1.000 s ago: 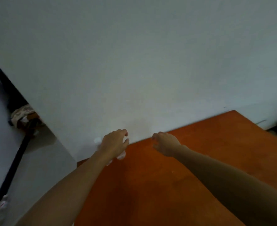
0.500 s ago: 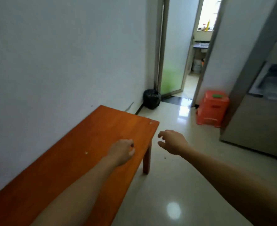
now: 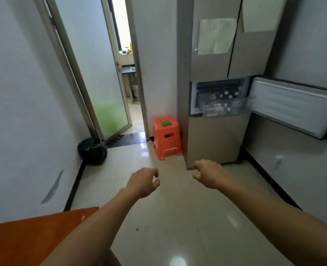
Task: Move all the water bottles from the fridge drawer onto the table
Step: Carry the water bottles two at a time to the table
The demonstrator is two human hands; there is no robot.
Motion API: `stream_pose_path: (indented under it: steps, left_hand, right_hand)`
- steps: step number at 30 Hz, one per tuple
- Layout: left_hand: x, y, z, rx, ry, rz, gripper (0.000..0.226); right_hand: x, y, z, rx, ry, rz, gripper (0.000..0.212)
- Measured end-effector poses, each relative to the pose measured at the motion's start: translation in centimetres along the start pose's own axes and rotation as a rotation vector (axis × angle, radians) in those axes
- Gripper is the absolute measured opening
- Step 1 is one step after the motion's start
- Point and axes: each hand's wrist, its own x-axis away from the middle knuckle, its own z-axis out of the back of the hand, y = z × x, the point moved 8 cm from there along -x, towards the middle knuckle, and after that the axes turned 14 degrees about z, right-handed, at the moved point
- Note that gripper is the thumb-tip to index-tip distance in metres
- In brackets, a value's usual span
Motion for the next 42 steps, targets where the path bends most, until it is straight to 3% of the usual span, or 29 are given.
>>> stream_pose_path:
  steps: [6, 14, 22, 27, 34, 42]
  left_hand:
    - [-13.3, 9.6, -0.1, 0.010, -0.076, -0.171, 0.014]
    - [-25.0, 24.2, -4.8, -0.038, -0.175, -0.407, 0.019]
    - [-40.4, 32.1, -4.0, 0.019, -0.134, -0.340, 0.021]
    - [-47.7, 33.9, -4.5, 0.056, -0.156, -0.298, 0.020]
    - [-60.6, 37.4, -6.4, 0.078, -0.139, -0.347, 0.016]
    - [-74.1, 43.8, -9.0, 0.132, -0.153, -0.419, 0.023]
  right_hand:
    - [-2.8, 12.3, 3.5, -0.058, 0.061, -0.216, 0.036]
    - [-7.6, 29.4, 4.0, -0.071, 0.073, -0.359, 0.035]
    - [-19.5, 45.1, 7.7, -0.108, 0.103, -0.367, 0.035]
    - [-27.1, 50.4, 8.8, -0.102, 0.118, -0.319, 0.037]
    - [-37.3, 58.0, 8.3, -0.121, 0.128, -0.303, 0.039]
    - [-45.5, 69.1, 11.2, -0.159, 0.148, -0.438, 0.038]
